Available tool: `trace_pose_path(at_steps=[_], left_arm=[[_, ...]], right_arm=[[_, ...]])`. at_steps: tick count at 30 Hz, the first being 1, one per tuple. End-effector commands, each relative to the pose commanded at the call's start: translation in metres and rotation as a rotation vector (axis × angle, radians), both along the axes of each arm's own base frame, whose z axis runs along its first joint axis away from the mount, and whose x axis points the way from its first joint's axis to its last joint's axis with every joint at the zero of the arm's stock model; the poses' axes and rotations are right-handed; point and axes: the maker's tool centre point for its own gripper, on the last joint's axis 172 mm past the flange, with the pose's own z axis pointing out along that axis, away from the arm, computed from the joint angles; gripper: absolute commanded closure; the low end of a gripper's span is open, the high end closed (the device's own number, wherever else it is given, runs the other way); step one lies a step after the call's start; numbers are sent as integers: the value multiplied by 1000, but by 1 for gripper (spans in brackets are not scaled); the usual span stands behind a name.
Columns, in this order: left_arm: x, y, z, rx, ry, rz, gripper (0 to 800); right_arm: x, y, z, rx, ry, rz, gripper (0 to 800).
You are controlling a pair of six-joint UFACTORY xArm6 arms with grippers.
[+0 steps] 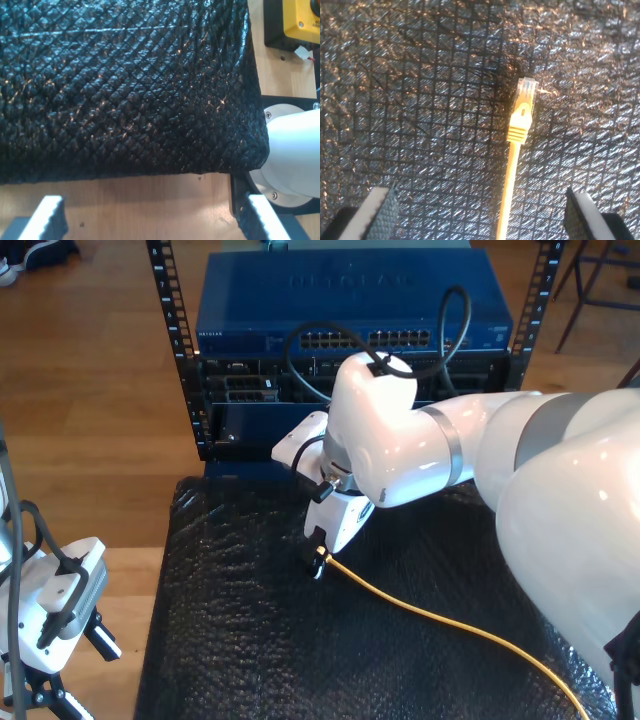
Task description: Grab the cable and plug it in
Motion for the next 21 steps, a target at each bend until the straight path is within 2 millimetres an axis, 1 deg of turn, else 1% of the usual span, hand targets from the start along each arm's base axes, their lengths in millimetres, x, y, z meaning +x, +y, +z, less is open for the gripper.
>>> trace_pose_path(at_steps=[4,7,11,19,21], left_arm=[[0,0,0,0,0,2,0],[0,0,0,0,0,2,0],[0,0,0,0,0,2,0],[0,0,0,0,0,2,0],[0,0,0,1,-1,2,0]], right_arm=[[-1,0,-3,-10,4,-22,20],[-2,-2,-14,-33,13,-29,20],[-1,1,-20,-44,18,-27,26],[5,9,-22,-47,12,-39,57],[6,8,-23,-54,8,-37,87]])
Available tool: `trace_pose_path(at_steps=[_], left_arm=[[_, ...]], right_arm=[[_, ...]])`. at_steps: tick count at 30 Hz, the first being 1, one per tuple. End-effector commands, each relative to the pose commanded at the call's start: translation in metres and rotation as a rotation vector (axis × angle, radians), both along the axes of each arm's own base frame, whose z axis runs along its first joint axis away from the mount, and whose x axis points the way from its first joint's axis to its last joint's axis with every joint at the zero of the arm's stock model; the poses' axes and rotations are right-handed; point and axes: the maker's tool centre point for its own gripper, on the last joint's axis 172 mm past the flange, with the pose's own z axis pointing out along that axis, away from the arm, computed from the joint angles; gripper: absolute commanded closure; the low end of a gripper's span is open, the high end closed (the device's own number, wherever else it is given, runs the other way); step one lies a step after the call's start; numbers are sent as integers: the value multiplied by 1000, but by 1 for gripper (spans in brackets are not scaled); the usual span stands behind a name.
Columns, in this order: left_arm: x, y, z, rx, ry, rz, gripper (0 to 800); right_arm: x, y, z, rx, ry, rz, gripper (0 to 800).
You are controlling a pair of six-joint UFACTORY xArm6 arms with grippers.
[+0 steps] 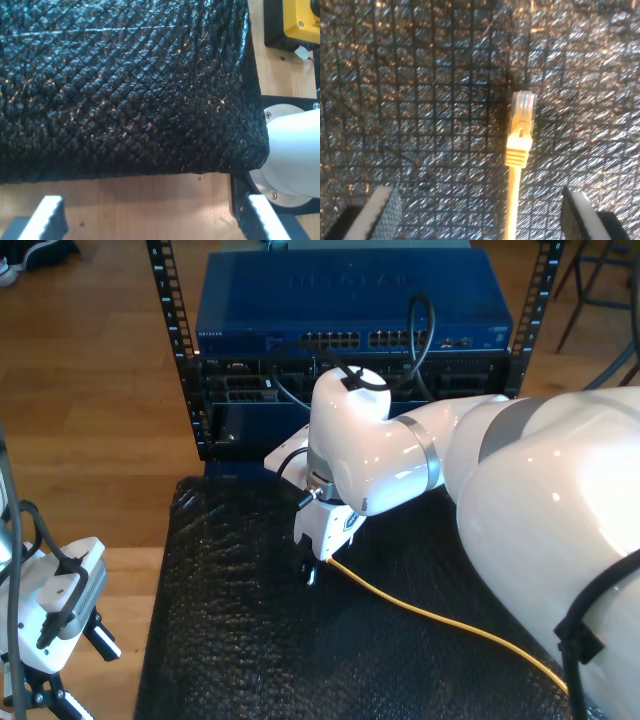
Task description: Grab the cable and plug it in
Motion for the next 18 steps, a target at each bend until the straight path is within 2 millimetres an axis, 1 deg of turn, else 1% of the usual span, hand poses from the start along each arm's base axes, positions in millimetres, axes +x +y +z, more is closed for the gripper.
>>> trace_pose_path(at_steps=[5,11,13,16,18], left_arm=[[0,0,0,-1,1,0,0],[0,0,0,-1,1,0,0],[0,0,0,-1,1,0,0],[0,0,0,-1,1,0,0],[0,0,0,-1,1,0,0]], right_arm=[[2,-1,0,-29,-19,-28,129],[12,-15,-3,-109,-70,-55,141],[12,-15,-3,-114,-75,-58,141],[14,-13,-4,-113,-76,-58,162],[14,-11,-7,-115,-72,-56,162]])
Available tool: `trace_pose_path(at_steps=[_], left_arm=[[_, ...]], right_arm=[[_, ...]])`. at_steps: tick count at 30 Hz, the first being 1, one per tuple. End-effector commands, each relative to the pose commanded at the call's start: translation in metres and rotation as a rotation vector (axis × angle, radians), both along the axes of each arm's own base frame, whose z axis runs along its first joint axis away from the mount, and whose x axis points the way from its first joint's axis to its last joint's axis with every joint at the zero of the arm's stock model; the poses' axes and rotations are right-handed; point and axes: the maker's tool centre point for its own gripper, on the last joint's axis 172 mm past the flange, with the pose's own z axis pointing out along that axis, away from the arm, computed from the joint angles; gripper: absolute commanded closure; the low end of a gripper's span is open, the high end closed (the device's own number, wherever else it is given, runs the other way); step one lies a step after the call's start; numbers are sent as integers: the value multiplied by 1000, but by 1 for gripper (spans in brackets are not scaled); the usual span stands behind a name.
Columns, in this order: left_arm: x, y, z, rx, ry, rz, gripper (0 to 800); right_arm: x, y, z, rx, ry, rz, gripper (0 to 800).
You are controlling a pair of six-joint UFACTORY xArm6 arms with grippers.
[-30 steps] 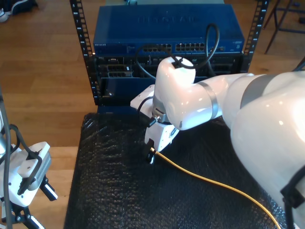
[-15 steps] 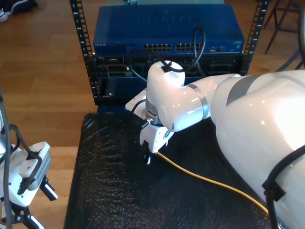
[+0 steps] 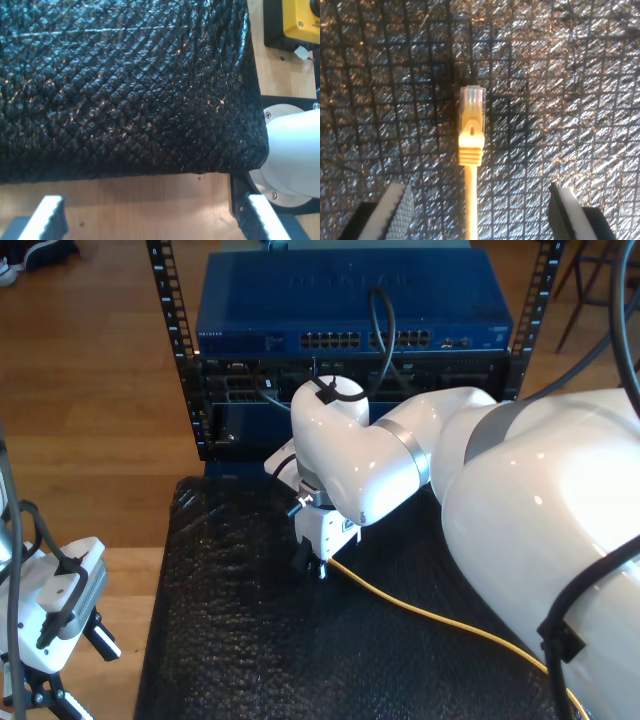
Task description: Grab the cable and plug it in
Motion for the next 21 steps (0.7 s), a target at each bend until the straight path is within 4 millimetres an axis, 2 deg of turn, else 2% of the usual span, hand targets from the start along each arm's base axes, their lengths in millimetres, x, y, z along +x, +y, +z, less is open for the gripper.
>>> trace_pose_path(at_steps=[11,21], left_arm=[[0,0,0,0,0,0,0],[0,0,0,-1,1,-1,0]], right_arm=[[-5,15,-10,-5,5,-18,214],[-4,13,-11,-6,5,-32,274]])
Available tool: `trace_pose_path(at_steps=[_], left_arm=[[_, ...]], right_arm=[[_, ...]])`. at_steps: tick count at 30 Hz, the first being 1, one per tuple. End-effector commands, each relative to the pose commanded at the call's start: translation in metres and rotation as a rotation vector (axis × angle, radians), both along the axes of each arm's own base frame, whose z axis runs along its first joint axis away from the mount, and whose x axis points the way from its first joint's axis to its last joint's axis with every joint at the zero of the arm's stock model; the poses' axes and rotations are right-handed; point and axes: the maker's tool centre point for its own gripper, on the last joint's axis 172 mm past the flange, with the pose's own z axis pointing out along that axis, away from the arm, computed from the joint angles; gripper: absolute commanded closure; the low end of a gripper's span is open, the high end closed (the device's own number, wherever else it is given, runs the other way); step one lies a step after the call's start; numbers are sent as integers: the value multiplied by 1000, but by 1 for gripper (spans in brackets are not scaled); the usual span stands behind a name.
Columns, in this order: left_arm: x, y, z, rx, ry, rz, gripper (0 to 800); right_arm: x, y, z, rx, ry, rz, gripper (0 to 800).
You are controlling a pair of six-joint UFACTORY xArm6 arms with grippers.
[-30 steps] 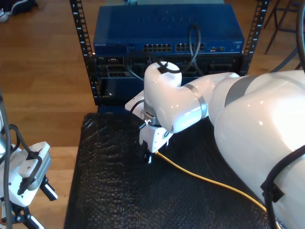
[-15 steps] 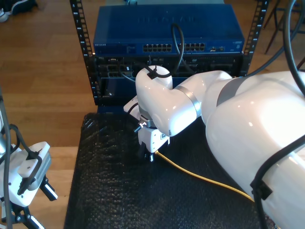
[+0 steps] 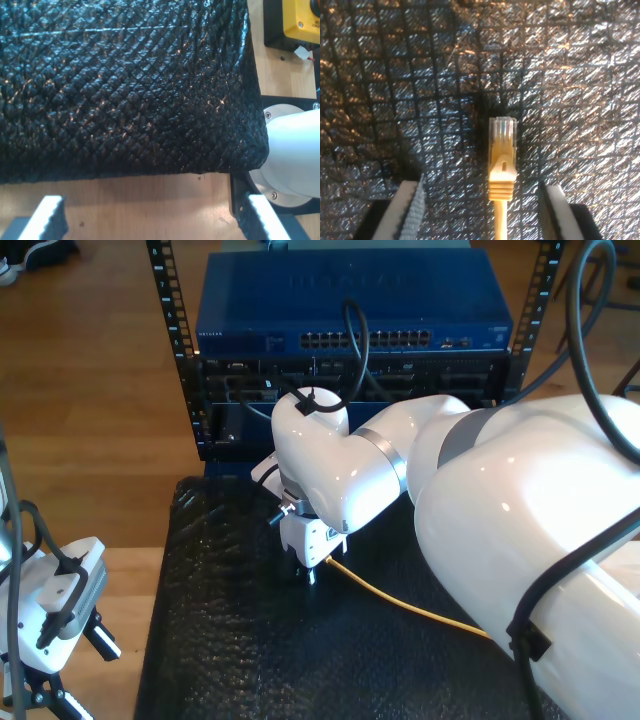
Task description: Grab the cable and plug it in
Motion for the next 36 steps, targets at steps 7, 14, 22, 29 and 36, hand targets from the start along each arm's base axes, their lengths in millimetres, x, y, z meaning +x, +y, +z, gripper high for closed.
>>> trace_pose_path(at_steps=[7,14,22,29,36], left_arm=[[0,0,0,0,0,0,0],[-1,0,0,-1,3,0,0],[0,0,0,0,1,0,0],[0,0,0,0,0,-2,0],[0,0,0,0,1,0,0]], right_arm=[[0,0,1,1,-1,0,313],[7,0,5,-12,-22,19,365],[6,-1,4,-15,-21,17,399],[8,-2,5,-15,-23,16,446],[6,-4,4,-25,-15,15,479]])
